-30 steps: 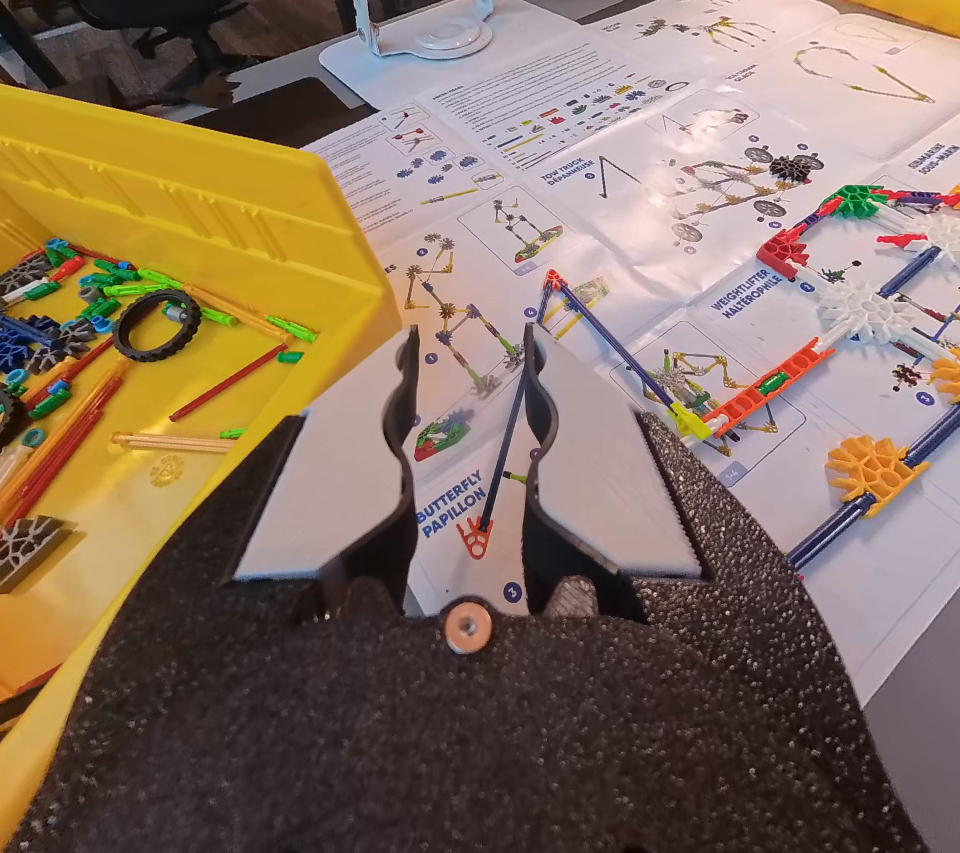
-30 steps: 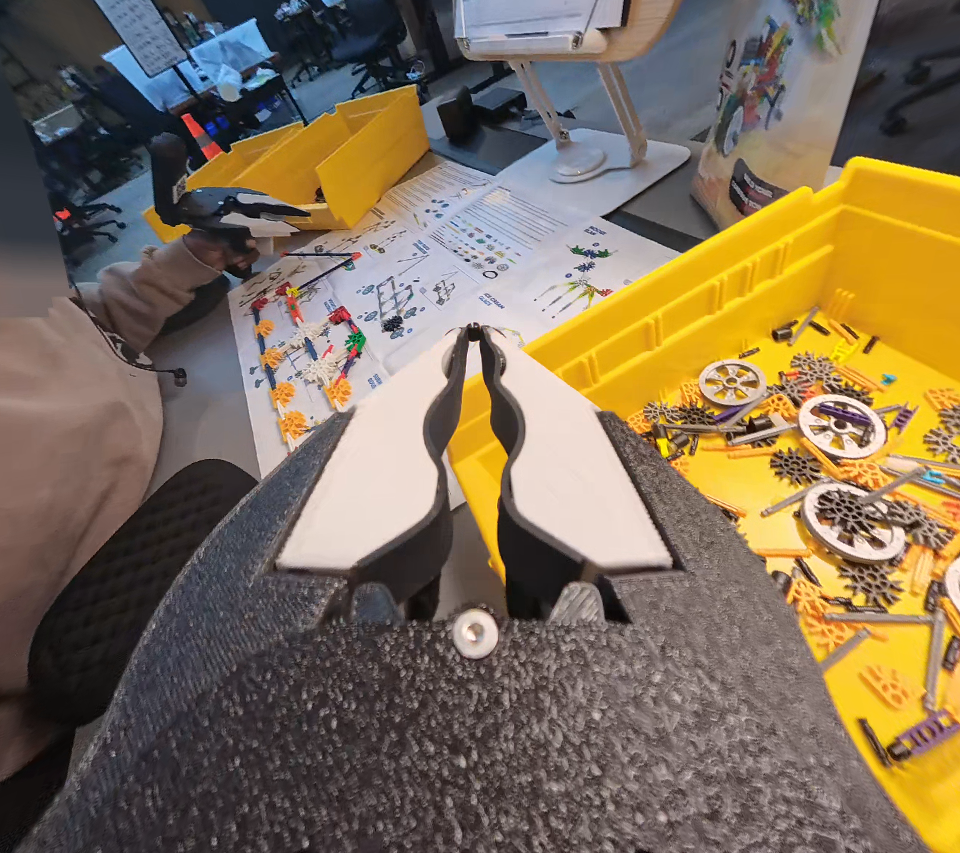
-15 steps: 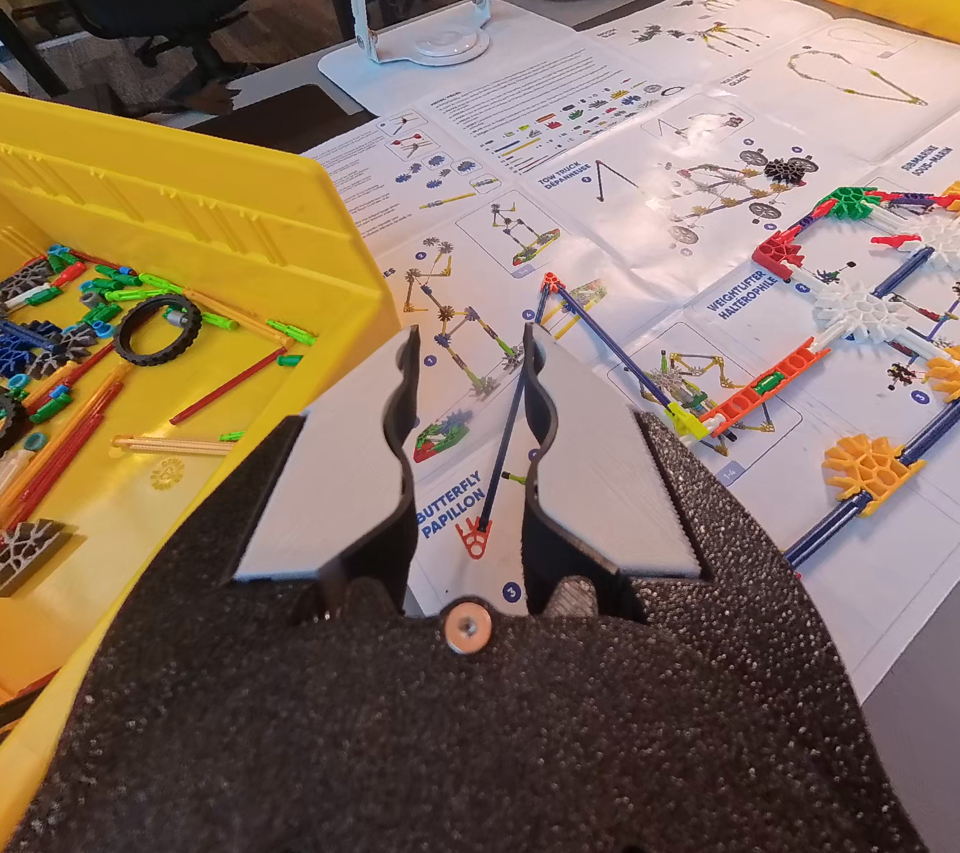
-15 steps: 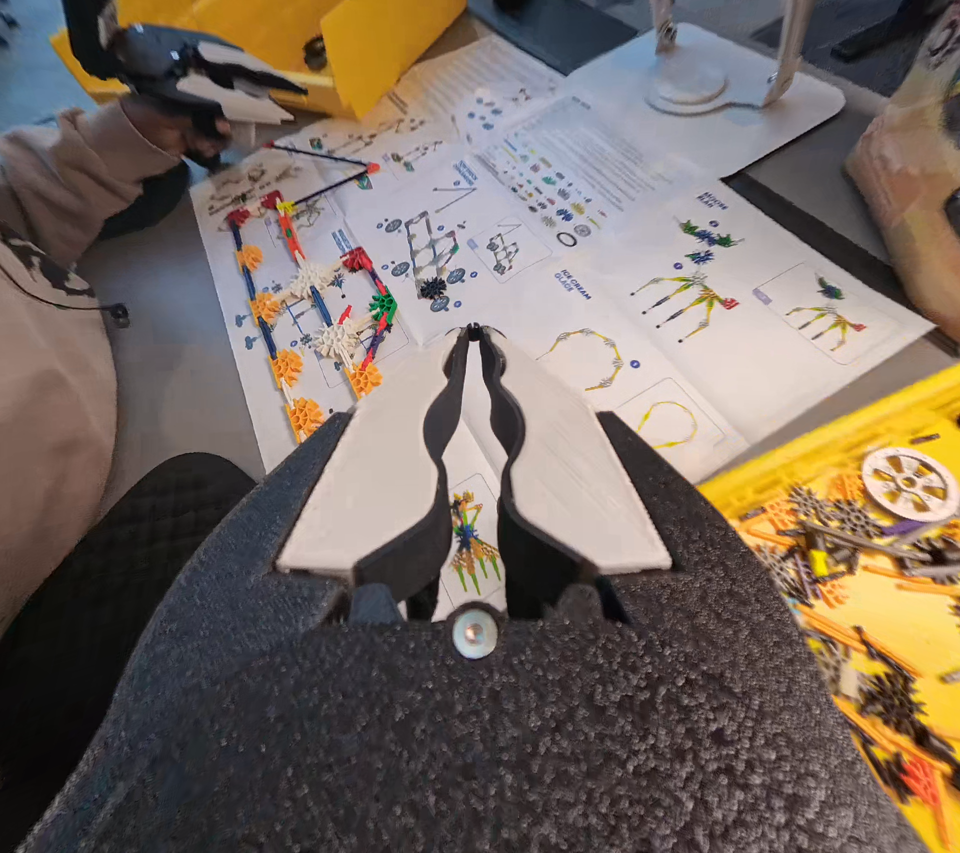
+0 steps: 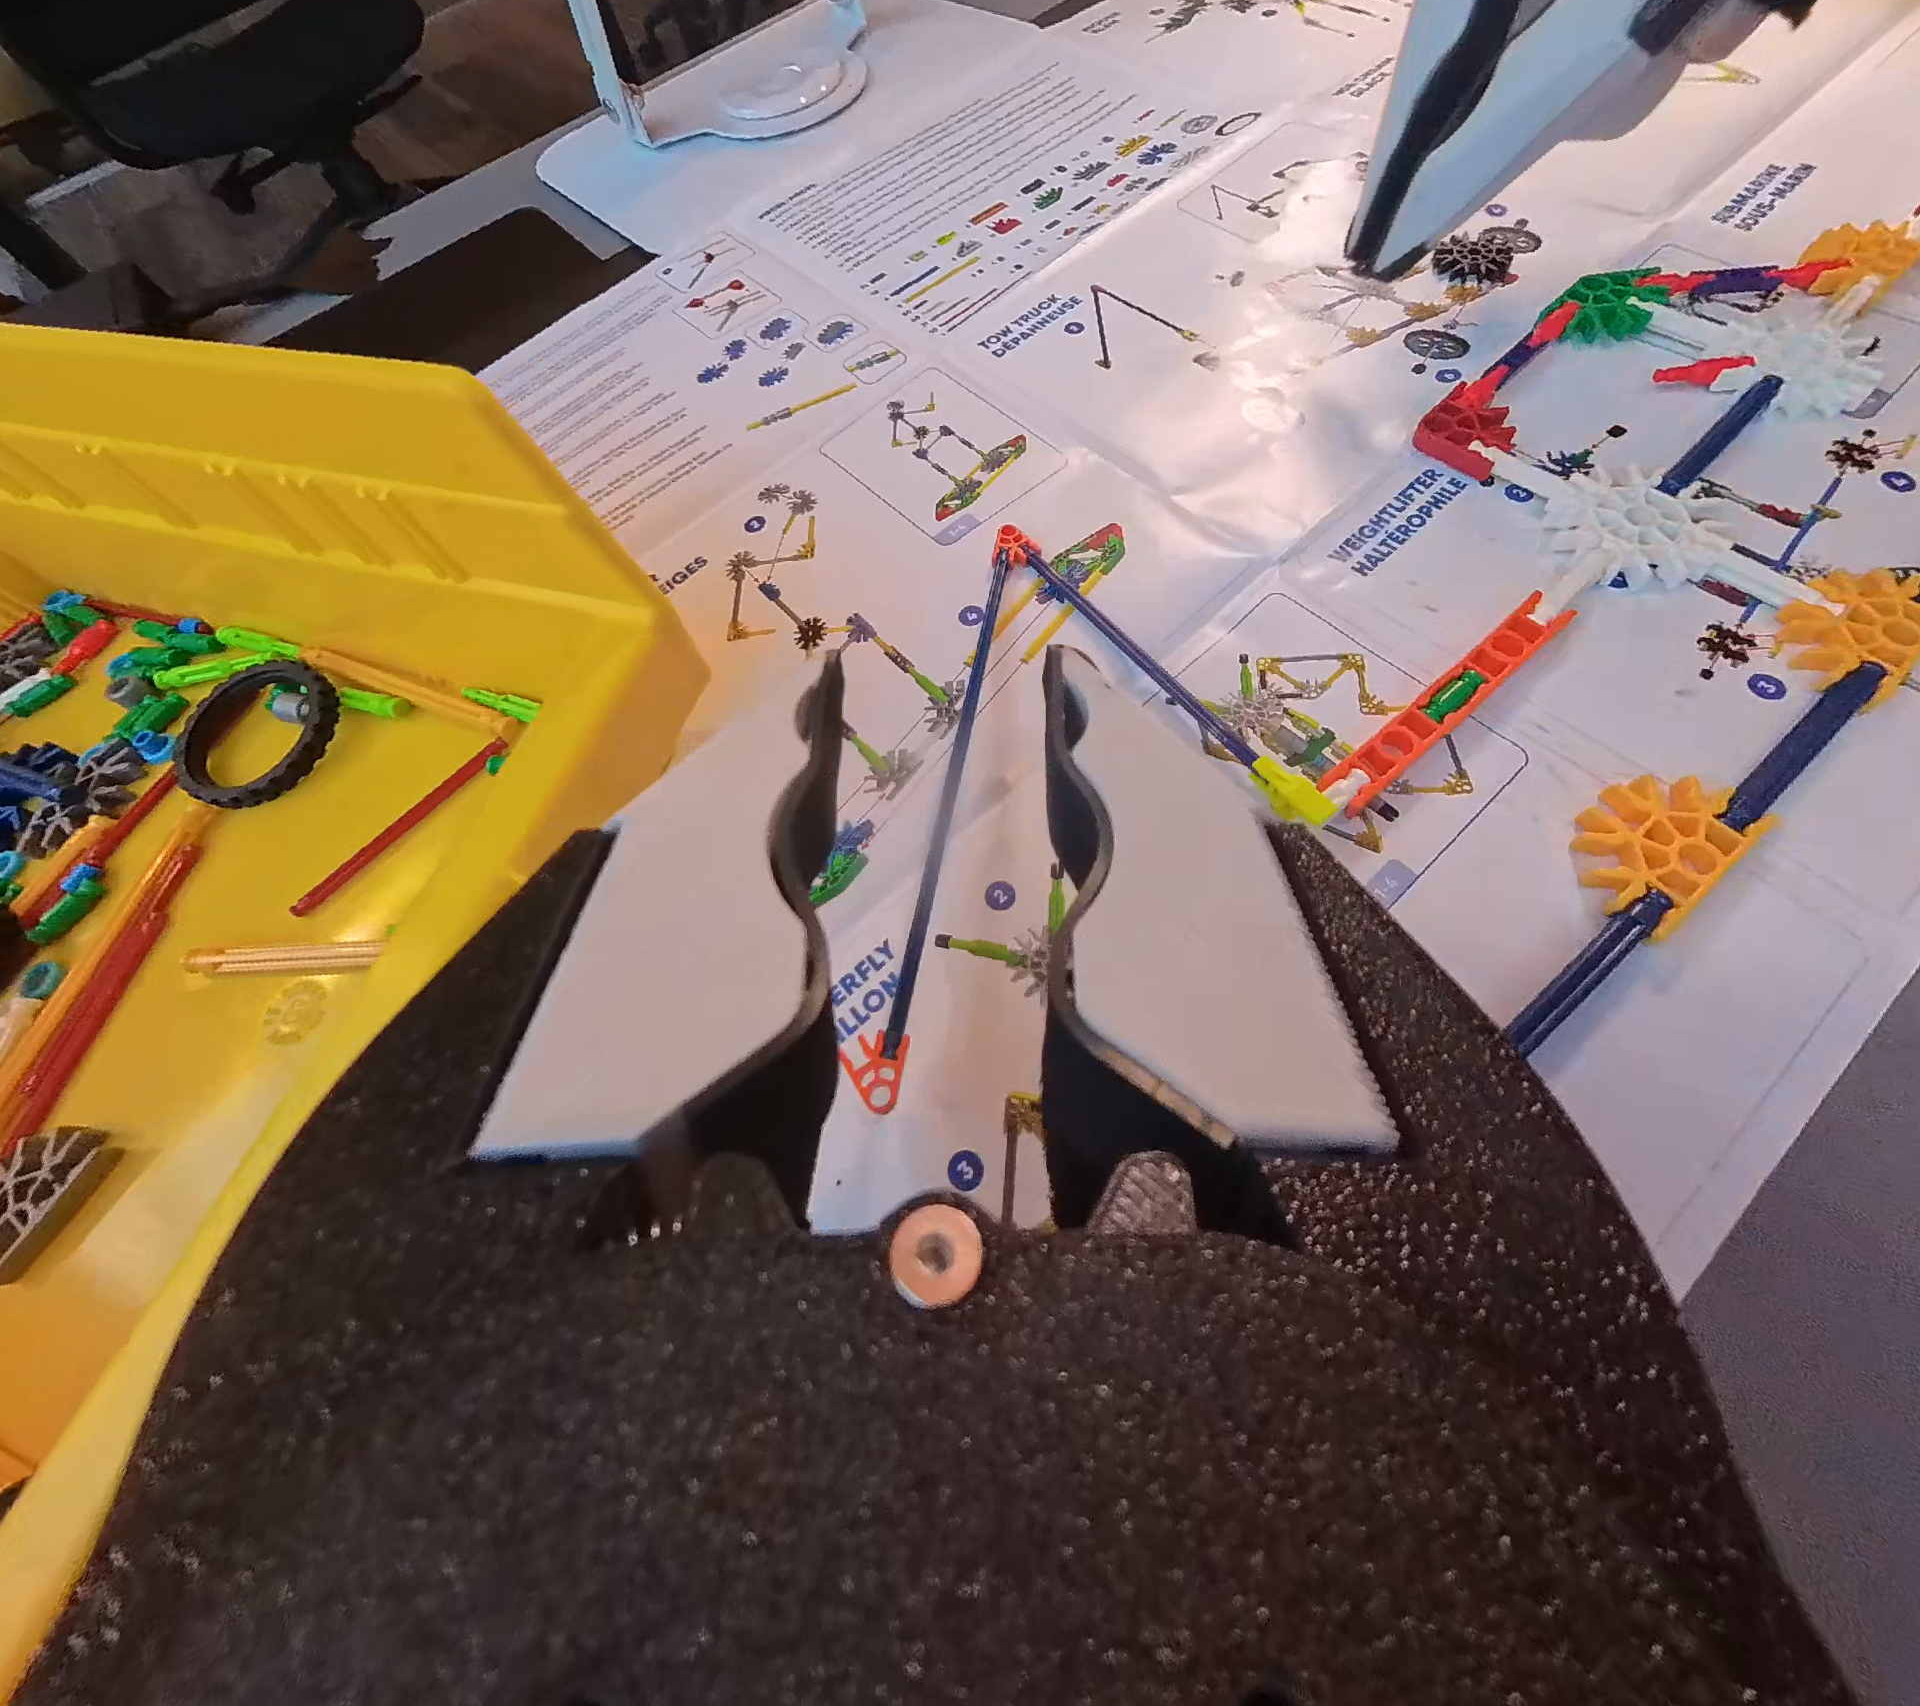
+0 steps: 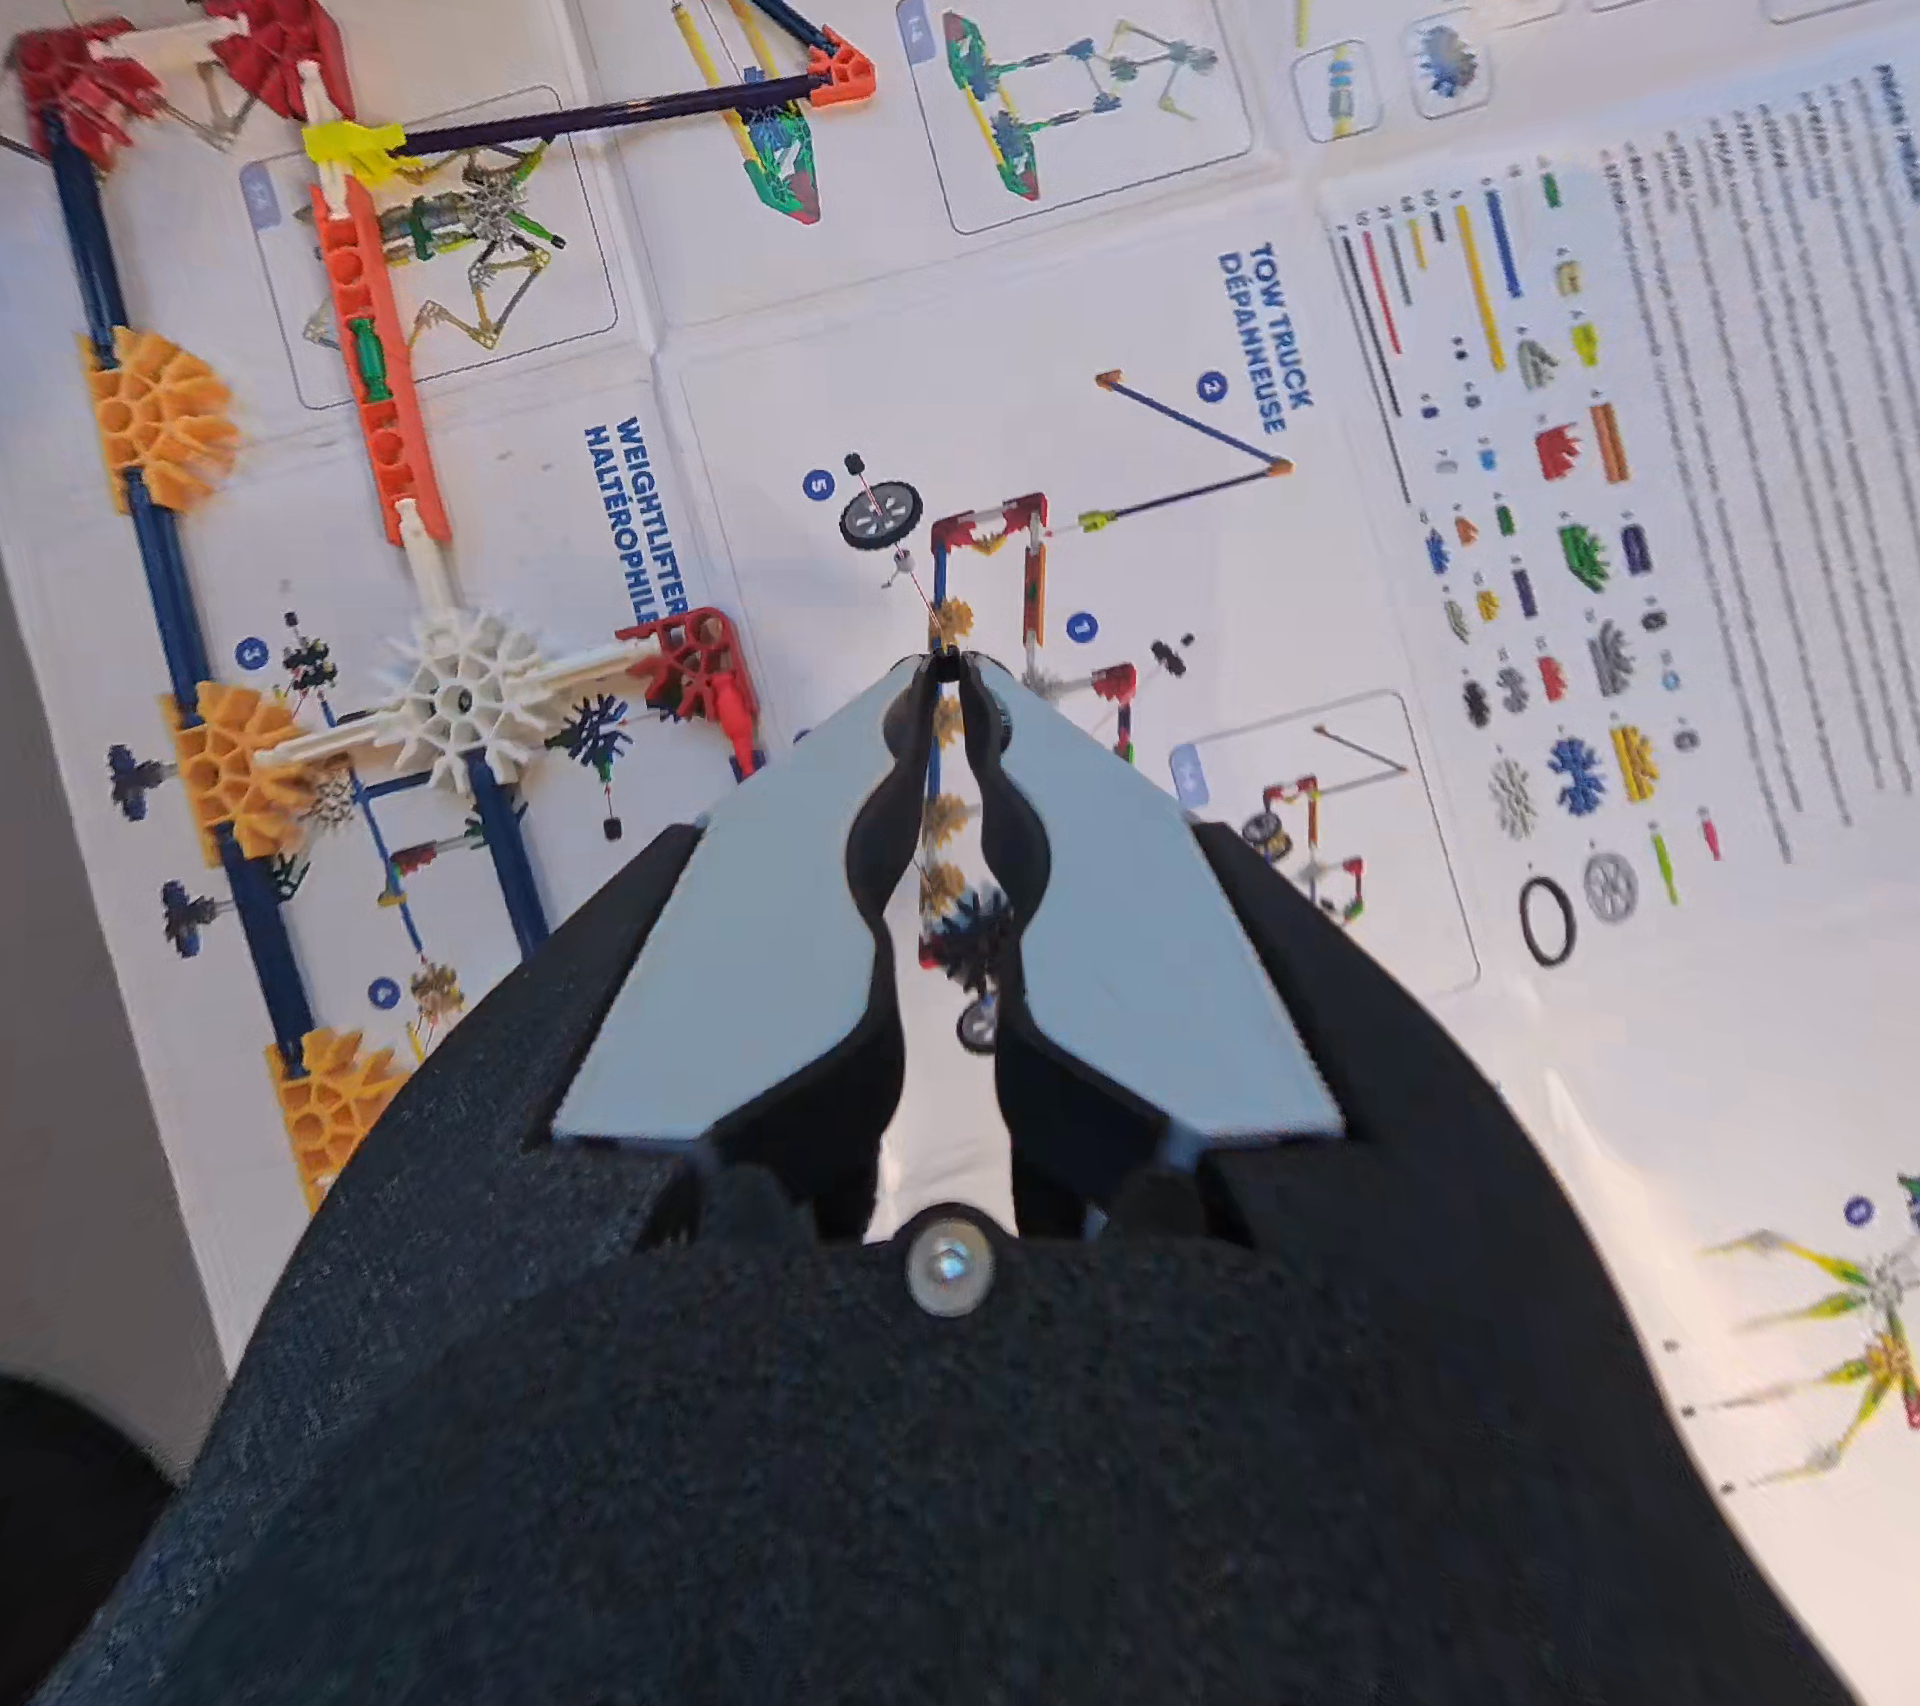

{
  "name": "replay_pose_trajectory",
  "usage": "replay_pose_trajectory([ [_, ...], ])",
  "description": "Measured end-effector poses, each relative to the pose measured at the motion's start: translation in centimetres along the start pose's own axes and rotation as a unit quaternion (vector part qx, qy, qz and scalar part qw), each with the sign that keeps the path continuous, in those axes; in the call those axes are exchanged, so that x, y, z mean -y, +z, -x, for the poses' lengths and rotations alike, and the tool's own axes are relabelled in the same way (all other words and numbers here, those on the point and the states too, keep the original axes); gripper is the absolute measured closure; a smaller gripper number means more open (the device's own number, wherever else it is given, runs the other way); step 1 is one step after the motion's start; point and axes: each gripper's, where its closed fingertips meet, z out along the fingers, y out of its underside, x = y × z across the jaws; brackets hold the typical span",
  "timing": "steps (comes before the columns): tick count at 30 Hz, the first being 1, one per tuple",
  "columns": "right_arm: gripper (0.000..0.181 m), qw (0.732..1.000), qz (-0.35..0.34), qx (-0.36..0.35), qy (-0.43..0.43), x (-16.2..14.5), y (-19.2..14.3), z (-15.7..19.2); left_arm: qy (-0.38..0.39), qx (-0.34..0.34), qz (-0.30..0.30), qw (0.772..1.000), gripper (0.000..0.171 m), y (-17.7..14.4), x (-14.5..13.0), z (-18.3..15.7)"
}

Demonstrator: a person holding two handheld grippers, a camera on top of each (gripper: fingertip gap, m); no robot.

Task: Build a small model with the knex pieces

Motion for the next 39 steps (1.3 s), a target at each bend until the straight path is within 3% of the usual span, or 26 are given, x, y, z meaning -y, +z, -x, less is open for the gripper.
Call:
replay_pose_trajectory([
  [12,0.177,0.998,0.056,-0.016,-0.016,-0.1,2.4,0.5,0.034,-0.014,-0.007,0.999,0.135,-0.4,0.9,-1.6],
  [16,0.165,1.0,0.028,-0.012,0.005,0.6,1.6,0.6,0.039,-0.016,-0.008,0.999,0.136,-0.4,1.0,-1.9],
  [20,0.165,0.998,-0.041,-0.027,0.039,1.4,-2.0,0.0,0.041,-0.016,-0.01,0.999,0.136,-0.6,1.1,-2.0],
  [27,0.165,0.986,-0.09,-0.079,0.118,-4.0,-6.1,0.1,0.045,-0.028,-0.011,0.999,0.136,-0.5,1.2,-2.7],
  [31,0.164,0.981,-0.085,-0.105,0.138,-6.2,-5.2,0.6,0.056,-0.038,-0.002,0.998,0.136,0.0,0.8,-3.5],
  [39,0.164,0.991,-0.022,-0.055,0.121,-7.5,-3.5,3.7,0.073,-0.043,-0.004,0.996,0.141,0.1,0.9,-4.3],
])
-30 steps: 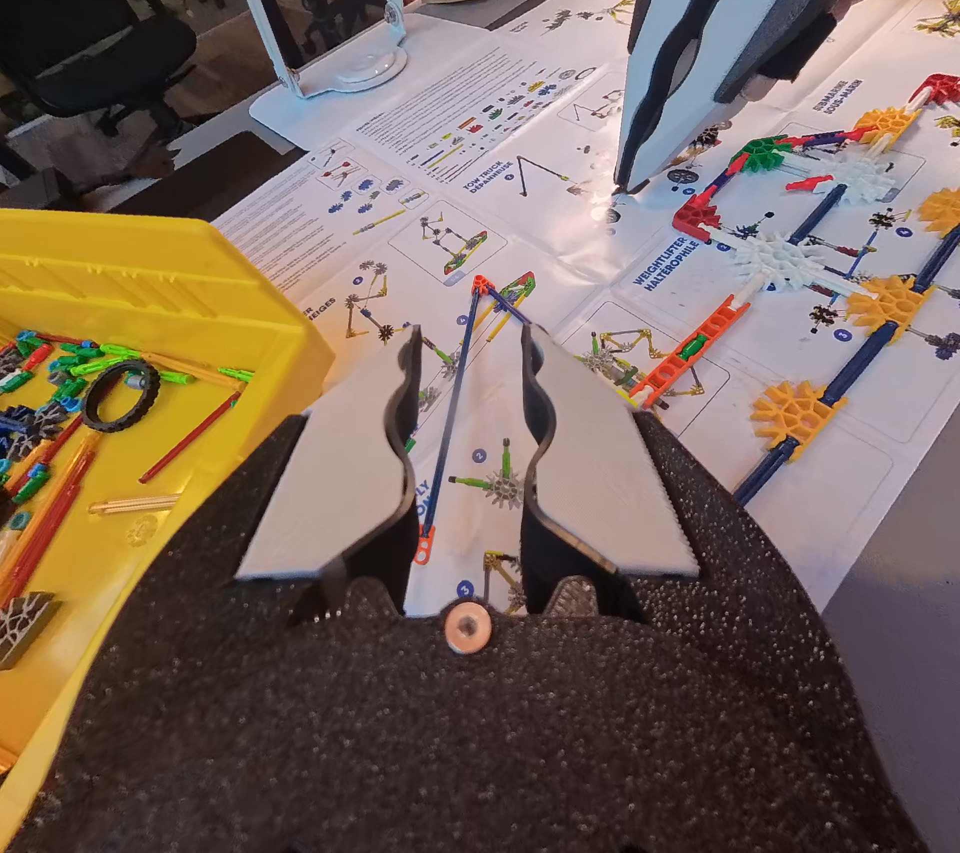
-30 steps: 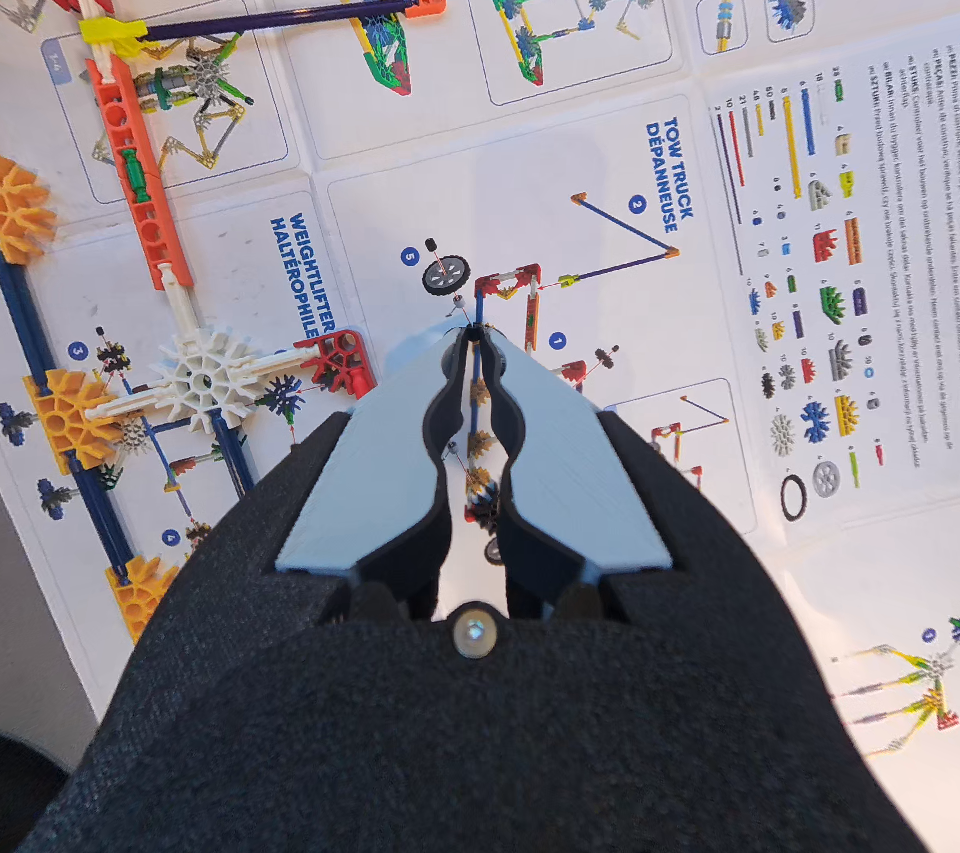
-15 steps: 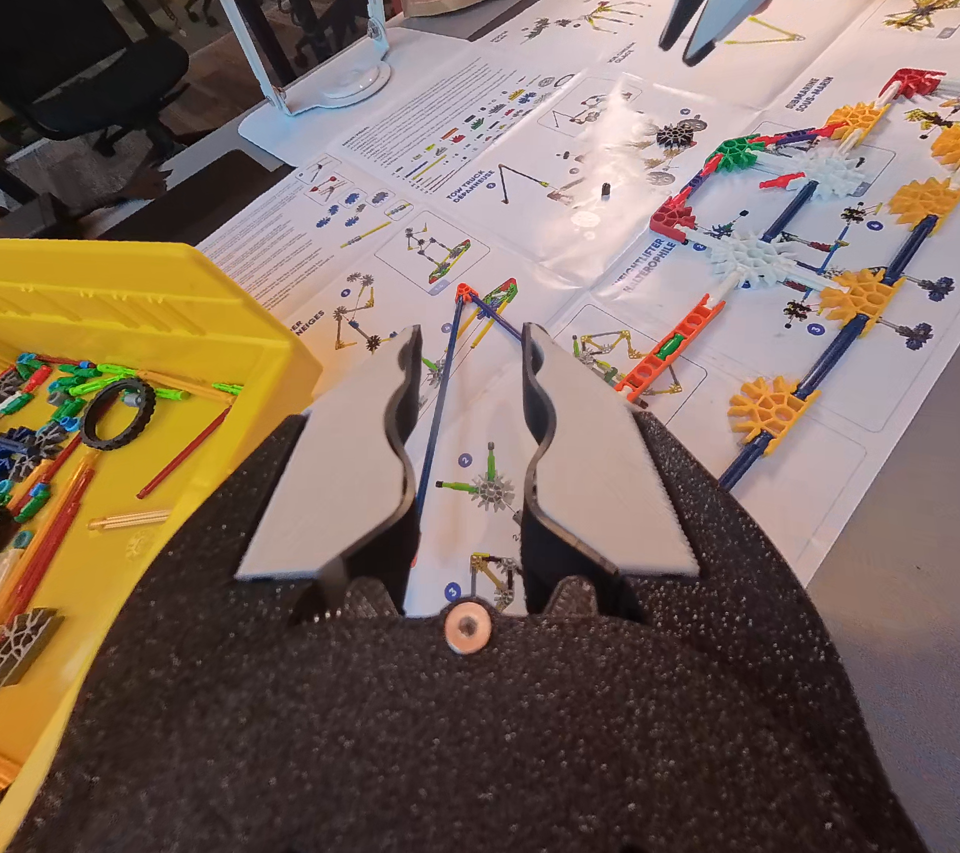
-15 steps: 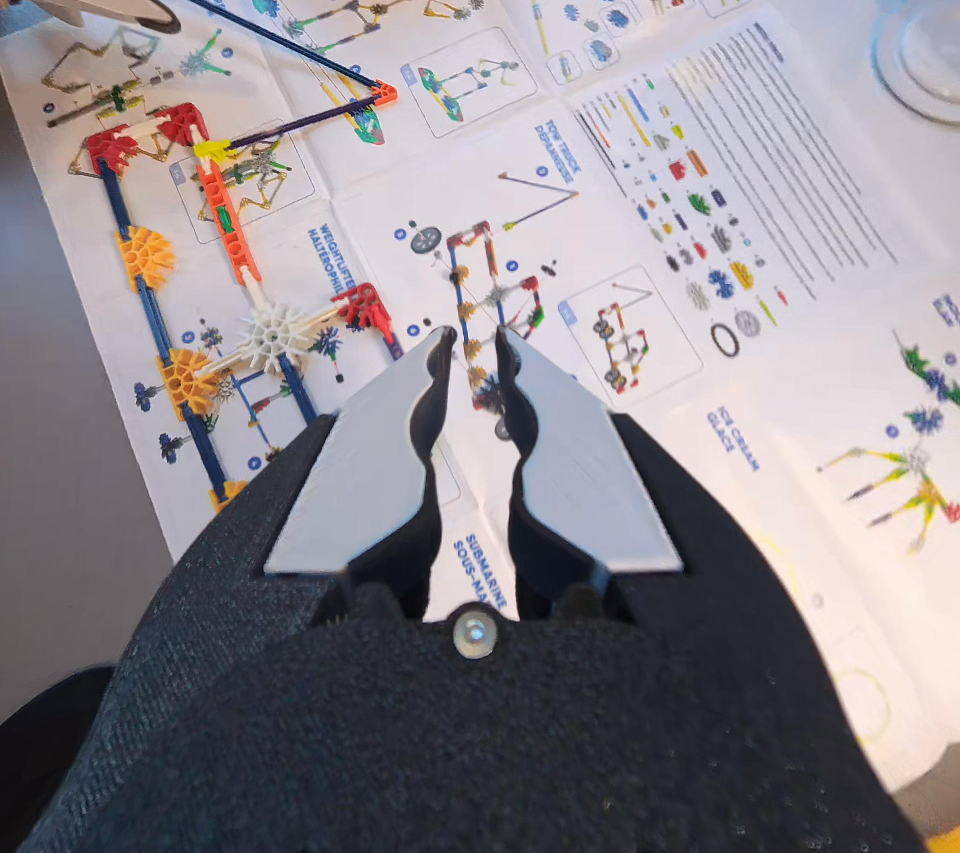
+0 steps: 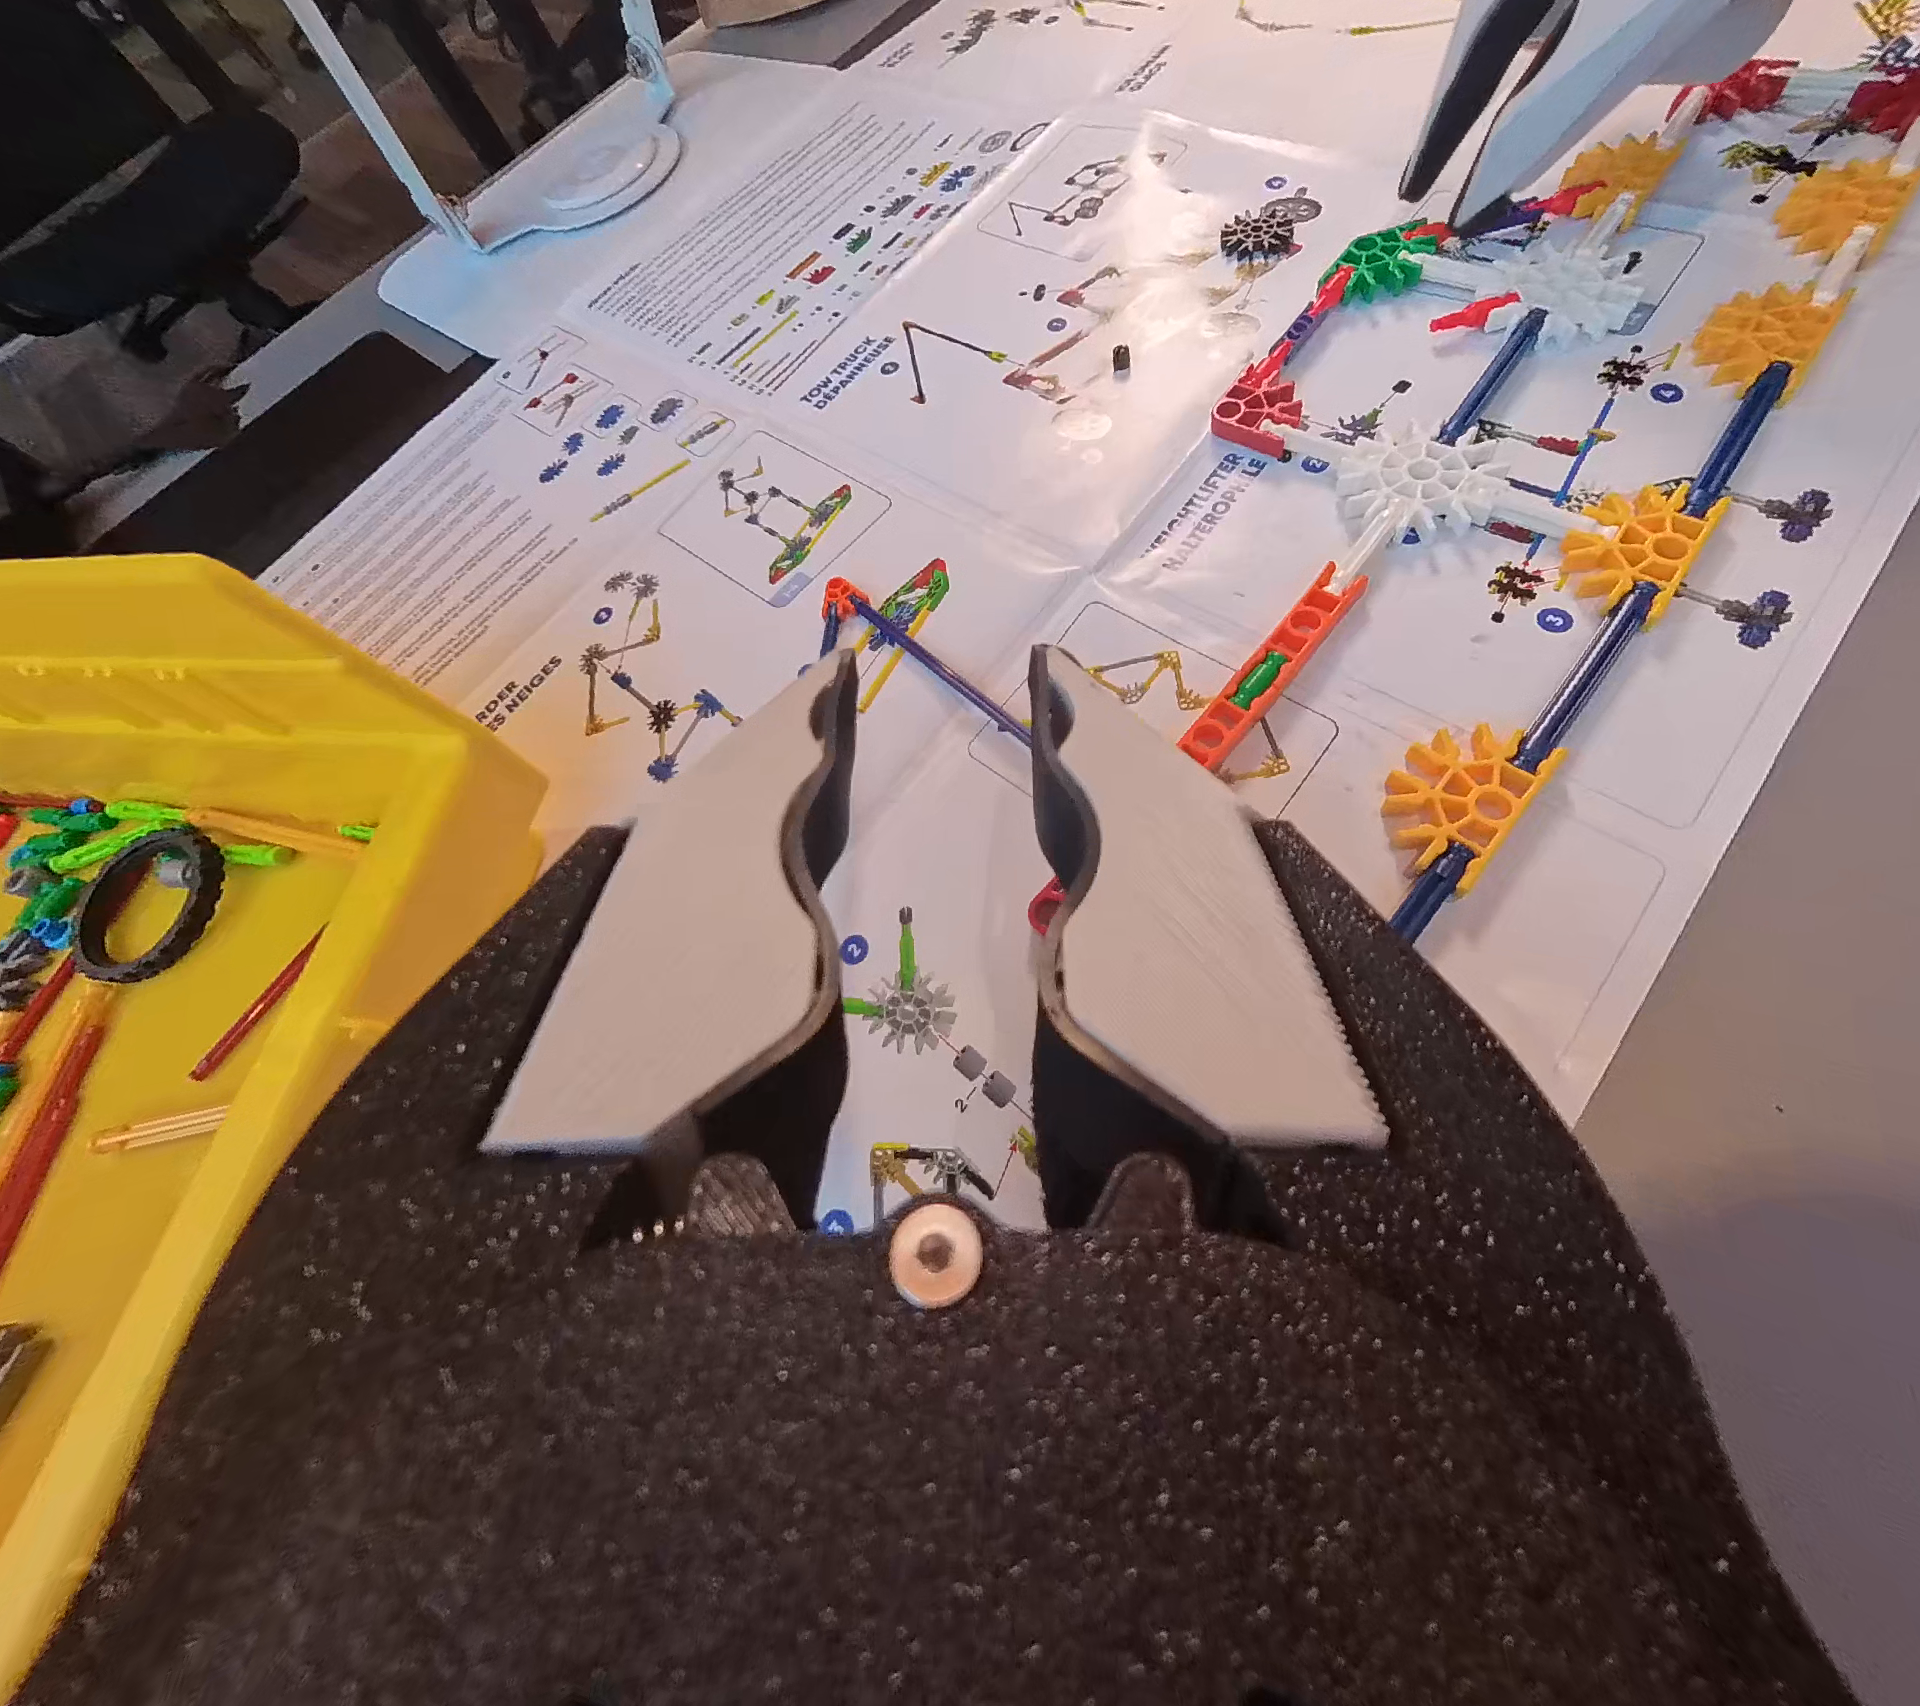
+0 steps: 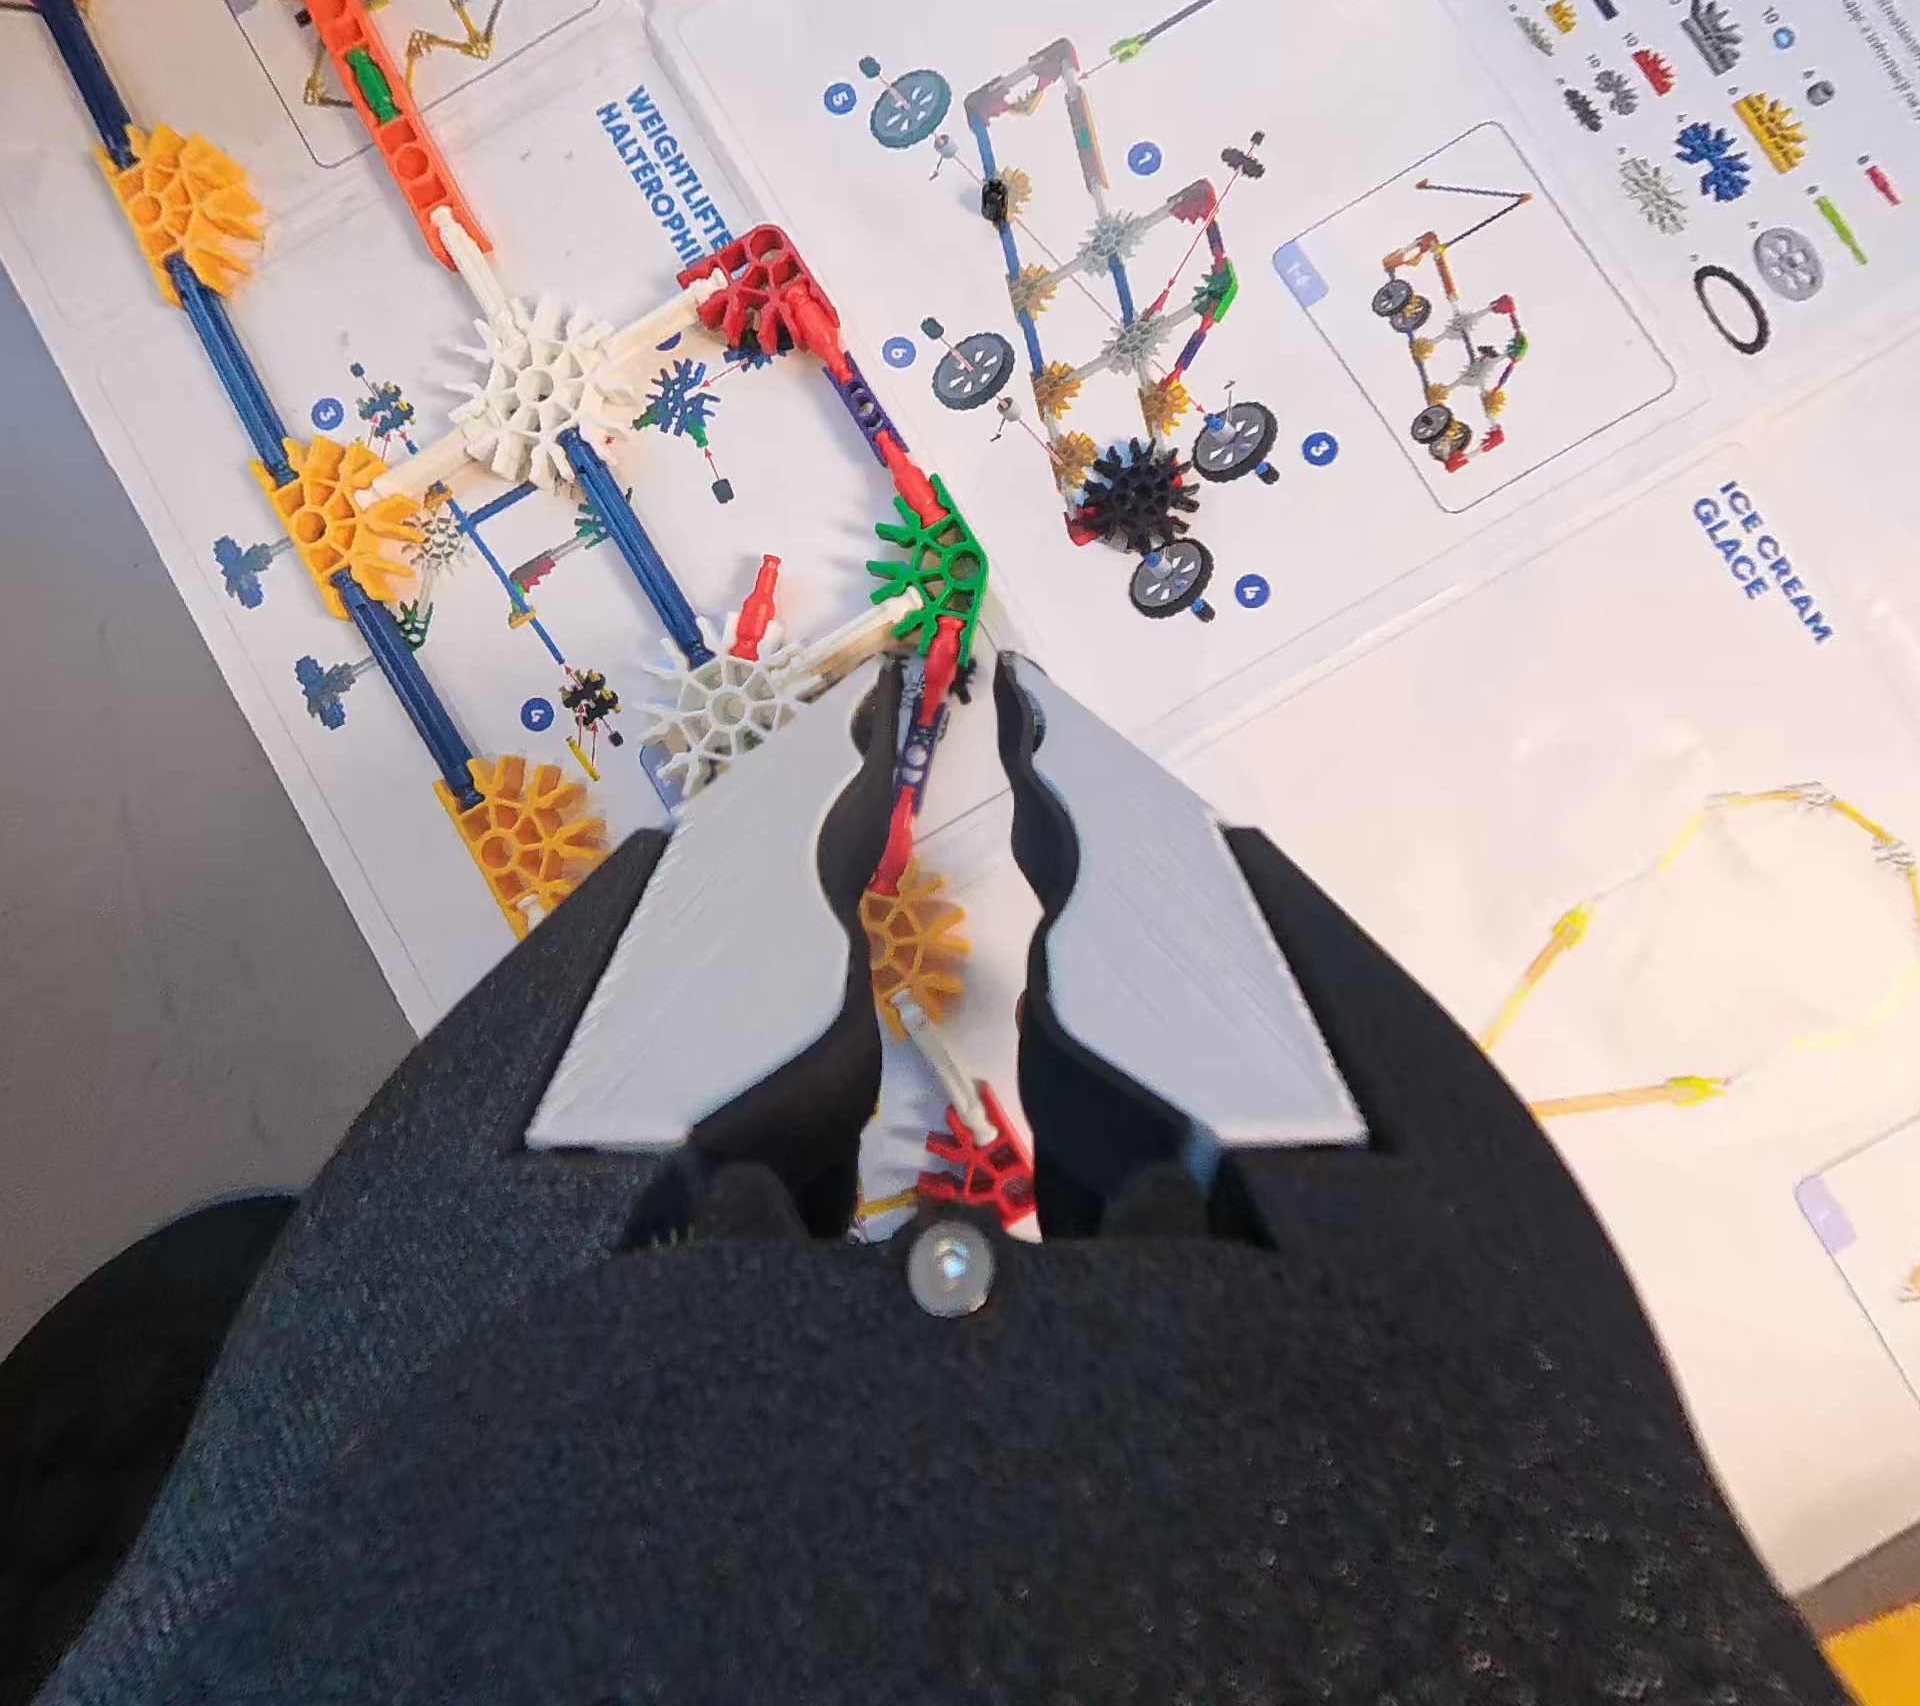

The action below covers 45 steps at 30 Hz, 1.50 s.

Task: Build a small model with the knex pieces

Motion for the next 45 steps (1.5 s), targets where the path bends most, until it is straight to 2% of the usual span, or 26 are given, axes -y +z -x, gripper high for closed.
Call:
replay_pose_trajectory([
  [4,0.167,1.0,0.022,-0.005,-0.016,-1.0,0.3,0.3,-0.011,0.007,-0.006,1.0,0.141,-0.1,0.0,0.5],
  [6,0.175,0.999,0.02,-0.003,-0.029,-0.9,0.3,0.6,-0.019,0.006,-0.009,1.0,0.142,-0.1,0.0,0.6],
  [11,0.175,0.998,-0.004,-0.019,-0.064,-0.5,0.2,0.5,-0.03,0.0,-0.014,0.999,0.143,0.0,0.0,0.6],
  [16,0.175,0.98,-0.111,-0.054,-0.159,2.8,-2.0,0.9,-0.024,-0.008,-0.044,0.999,0.146,-0.4,1.0,0.3],
  [22,0.175,0.947,-0.212,-0.108,-0.214,4.8,-5.0,1.6,-0.036,-0.014,-0.158,0.987,0.149,-3.0,4.8,0.6],
  [26,0.175,0.938,-0.227,-0.135,-0.225,4.5,-5.4,1.5,-0.061,-0.013,-0.198,0.978,0.15,-4.4,5.8,1.6],
  [31,0.176,0.928,-0.246,-0.155,-0.234,4.9,-6.0,1.4,-0.074,-0.002,-0.213,0.974,0.15,-5.0,6.0,2.4],
  [35,0.176,0.924,-0.248,-0.175,-0.232,4.9,-5.9,0.8,-0.046,0.007,-0.236,0.971,0.152,-5.9,7.2,1.9],
  [42,0.176,0.91,-0.259,-0.213,-0.243,5.5,-6.2,0.3,0.021,-0.015,-0.252,0.967,0.155,-7.1,9.7,-1.3],
  [45,0.176,0.902,-0.266,-0.23,-0.251,5.8,-6.7,0.1,0.021,-0.011,-0.283,0.959,0.155,-9.0,11.4,-0.7],
])
